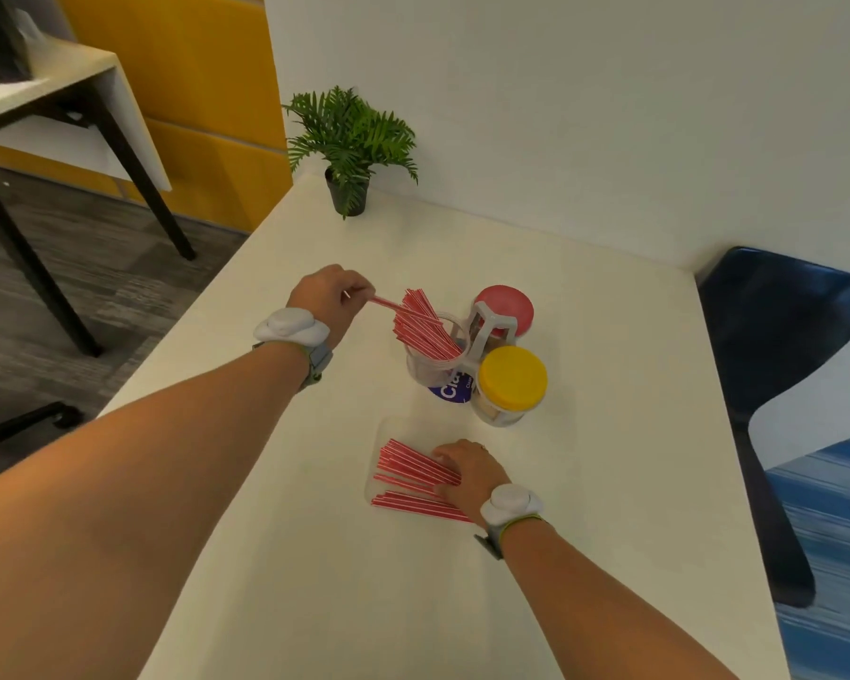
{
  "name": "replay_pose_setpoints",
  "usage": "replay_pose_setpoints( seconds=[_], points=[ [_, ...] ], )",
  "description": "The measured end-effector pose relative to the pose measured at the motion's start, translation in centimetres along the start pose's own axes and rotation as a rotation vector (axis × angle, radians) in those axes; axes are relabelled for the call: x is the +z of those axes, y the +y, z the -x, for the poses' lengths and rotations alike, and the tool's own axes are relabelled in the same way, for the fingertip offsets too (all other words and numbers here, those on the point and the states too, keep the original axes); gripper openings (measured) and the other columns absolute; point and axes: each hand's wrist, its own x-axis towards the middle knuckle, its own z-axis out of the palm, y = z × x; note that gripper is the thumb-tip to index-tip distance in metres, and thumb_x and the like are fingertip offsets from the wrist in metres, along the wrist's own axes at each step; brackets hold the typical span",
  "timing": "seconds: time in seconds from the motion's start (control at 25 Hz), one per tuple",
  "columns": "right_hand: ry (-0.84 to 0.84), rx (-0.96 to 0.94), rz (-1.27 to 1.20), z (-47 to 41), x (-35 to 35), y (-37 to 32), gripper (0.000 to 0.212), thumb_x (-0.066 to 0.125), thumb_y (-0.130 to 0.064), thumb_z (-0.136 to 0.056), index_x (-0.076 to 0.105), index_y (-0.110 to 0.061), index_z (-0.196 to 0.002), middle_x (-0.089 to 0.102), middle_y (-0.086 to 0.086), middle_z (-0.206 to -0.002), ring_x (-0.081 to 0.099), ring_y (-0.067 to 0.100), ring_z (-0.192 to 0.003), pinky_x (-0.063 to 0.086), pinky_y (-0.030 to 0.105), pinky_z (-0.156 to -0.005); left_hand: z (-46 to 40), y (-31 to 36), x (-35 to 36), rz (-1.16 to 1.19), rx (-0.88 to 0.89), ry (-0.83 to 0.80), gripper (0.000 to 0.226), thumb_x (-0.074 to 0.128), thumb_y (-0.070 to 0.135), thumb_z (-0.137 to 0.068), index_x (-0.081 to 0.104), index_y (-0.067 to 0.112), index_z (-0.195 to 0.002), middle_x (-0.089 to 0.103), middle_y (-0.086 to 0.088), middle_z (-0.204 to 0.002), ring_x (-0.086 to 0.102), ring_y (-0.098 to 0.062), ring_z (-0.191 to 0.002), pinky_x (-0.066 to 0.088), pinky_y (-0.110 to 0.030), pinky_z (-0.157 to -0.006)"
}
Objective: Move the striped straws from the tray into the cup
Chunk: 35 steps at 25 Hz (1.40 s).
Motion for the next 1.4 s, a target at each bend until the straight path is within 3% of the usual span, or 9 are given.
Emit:
replay_pose_setpoints(
  seconds=[0.16,0.48,0.6,0.8,0.92,1.08,1.2,1.32,1.4],
  points=[
    [-0.031,0.029,0.069,-0.8,-0.3,-0.1,0.039,0.060,-0.018,-0.083,0.053,-0.018,-0.122,0.056,0.008,-0.122,0.050,0.025,-0.115,0.040,0.032,-0.099,-1.2,0.8,1.2,-0.088,-0.026,-0.127,0.021,0.055,0.023,-0.088,0.069,0.012,-0.100,0.065,-0.015,-0.101,0.060,-0.031,-0.090,0.035,-0.026,-0.071],
    [-0.040,0.039,0.138,-1.4,-0.7,-0.2,0.028,0.057,-0.017,-0.083,0.061,-0.017,-0.111,0.060,0.009,-0.114,0.055,0.027,-0.105,0.043,0.033,-0.091,-1.4,1.0,5.4,-0.124,-0.016,-0.325,0.024,0.054,0.031,-0.088,0.068,0.020,-0.104,0.061,-0.011,-0.107,0.057,-0.028,-0.098,0.038,-0.030,-0.075],
    [-0.041,0.066,0.127,-1.6,-0.7,-0.5,0.024,0.056,-0.015,-0.083,0.062,-0.015,-0.107,0.059,0.011,-0.113,0.055,0.029,-0.103,0.044,0.034,-0.091,-1.1,0.7,6.1,-0.049,-0.030,-0.274,0.025,0.054,0.032,-0.088,0.067,0.021,-0.106,0.059,-0.011,-0.107,0.054,-0.029,-0.101,0.037,-0.030,-0.078],
    [-0.078,0.080,0.150,-1.8,-0.7,-0.7,0.022,0.054,-0.015,-0.084,0.058,-0.011,-0.105,0.061,0.014,-0.112,0.057,0.033,-0.102,0.046,0.037,-0.087,0.7,-0.5,5.8,0.120,-0.139,-0.004,0.030,0.050,0.032,-0.090,0.057,0.017,-0.114,0.054,-0.014,-0.113,0.055,-0.033,-0.094,0.042,-0.034,-0.079],
    [-0.087,0.092,0.130,-1.7,-1.1,-0.8,0.027,0.054,-0.017,-0.085,0.060,-0.012,-0.111,0.063,0.013,-0.115,0.057,0.032,-0.106,0.045,0.035,-0.089,2.9,-2.3,5.8,0.140,-0.232,0.006,0.031,0.046,0.030,-0.091,0.051,0.014,-0.117,0.054,-0.013,-0.113,0.054,-0.035,-0.093,0.040,-0.034,-0.081],
    [-0.002,0.085,0.012,-1.4,-1.3,-0.6,0.024,0.051,-0.014,-0.084,0.069,-0.017,-0.100,0.071,0.013,-0.099,0.063,0.032,-0.093,0.043,0.027,-0.073,6.5,-4.8,6.9,0.085,-0.267,-0.168,0.024,0.049,0.023,-0.090,0.057,0.011,-0.109,0.060,-0.015,-0.104,0.054,-0.032,-0.086,0.043,-0.038,-0.083],
    [0.130,0.117,-0.097,-1.1,-1.7,-0.7,0.021,0.055,-0.017,-0.084,0.070,-0.016,-0.100,0.069,0.012,-0.098,0.062,0.028,-0.089,0.044,0.025,-0.074,8.5,-5.4,7.8,0.005,-0.202,-0.357,0.019,0.052,0.019,-0.089,0.064,0.013,-0.102,0.061,-0.013,-0.099,0.047,-0.021,-0.080,0.047,-0.040,-0.085],
    [0.206,0.059,-0.196,-1.3,-3.3,-1.7,0.015,0.057,-0.012,-0.085,0.069,-0.007,-0.094,0.061,0.012,-0.078,0.051,0.021,-0.071,0.035,0.024,-0.059,9.7,-4.8,8.1,-0.036,-0.161,-0.532,0.021,0.059,0.024,-0.085,0.066,0.020,-0.104,0.053,-0.002,-0.095,0.049,-0.022,-0.089,0.046,-0.039,-0.091],
    [0.269,0.013,-0.209,-1.9,-4.6,-2.6,0.016,0.058,-0.010,-0.085,0.069,-0.003,-0.093,0.060,0.016,-0.075,0.048,0.020,-0.070,0.030,0.023,-0.057,10.1,-4.2,8.3,-0.076,-0.115,-0.643,0.034,0.066,0.031,-0.079,0.062,0.026,-0.112,0.054,-0.005,-0.106,0.050,-0.026,-0.104,0.043,-0.034,-0.093]
  ],
)
